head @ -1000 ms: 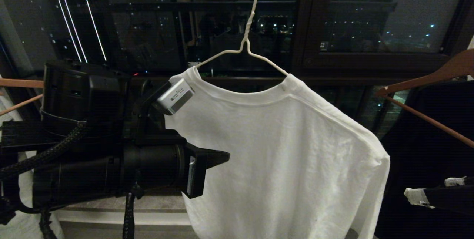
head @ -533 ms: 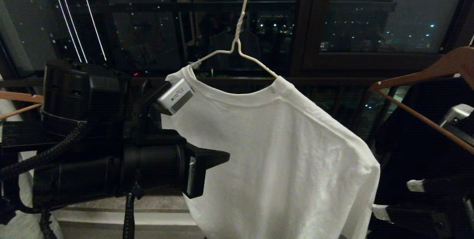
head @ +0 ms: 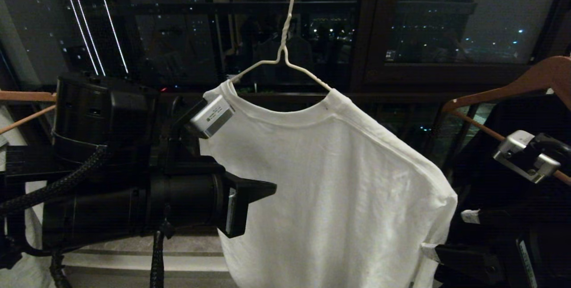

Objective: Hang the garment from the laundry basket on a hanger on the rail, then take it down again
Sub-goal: Take the clothes off the clothes rack

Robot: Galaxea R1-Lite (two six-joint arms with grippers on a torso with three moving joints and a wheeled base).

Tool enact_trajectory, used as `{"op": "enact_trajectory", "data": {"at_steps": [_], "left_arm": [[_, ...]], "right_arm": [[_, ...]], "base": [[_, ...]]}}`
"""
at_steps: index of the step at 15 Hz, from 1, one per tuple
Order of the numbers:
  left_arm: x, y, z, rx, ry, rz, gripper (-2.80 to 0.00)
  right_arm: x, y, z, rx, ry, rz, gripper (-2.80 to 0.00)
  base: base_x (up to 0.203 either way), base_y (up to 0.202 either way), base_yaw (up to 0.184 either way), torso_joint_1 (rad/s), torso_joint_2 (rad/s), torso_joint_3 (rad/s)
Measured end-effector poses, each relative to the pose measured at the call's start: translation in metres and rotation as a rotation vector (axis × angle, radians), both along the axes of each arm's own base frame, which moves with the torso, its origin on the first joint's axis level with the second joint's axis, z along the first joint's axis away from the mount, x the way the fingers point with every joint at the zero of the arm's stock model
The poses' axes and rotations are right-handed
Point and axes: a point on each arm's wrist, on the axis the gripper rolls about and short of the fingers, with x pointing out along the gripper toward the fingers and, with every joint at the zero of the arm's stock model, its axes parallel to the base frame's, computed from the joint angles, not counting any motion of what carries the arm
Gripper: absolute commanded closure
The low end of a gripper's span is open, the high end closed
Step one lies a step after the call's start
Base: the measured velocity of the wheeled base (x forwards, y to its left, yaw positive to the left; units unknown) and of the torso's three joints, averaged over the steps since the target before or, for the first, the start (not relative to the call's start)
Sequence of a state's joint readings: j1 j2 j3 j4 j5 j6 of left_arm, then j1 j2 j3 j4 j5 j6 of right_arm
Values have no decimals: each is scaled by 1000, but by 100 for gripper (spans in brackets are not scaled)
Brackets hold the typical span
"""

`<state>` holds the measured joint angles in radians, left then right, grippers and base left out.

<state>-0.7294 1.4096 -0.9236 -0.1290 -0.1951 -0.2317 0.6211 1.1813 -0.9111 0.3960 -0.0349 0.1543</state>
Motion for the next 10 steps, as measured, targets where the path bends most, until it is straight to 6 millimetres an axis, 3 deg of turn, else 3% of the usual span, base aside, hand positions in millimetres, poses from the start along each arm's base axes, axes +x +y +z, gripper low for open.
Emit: {"op": "enact_trajectory", "data": {"at_steps": [1,10], "left_arm": [[0,0,0,0,0,0,0],[0,0,1,0,-4,4,0]], "right_arm": [[1,2,0,5,-7,2,0],[8,7,-7,-11,12,5,0]], "base": [[0,0,0,0,0,0],[0,0,0,0,0,0]]}}
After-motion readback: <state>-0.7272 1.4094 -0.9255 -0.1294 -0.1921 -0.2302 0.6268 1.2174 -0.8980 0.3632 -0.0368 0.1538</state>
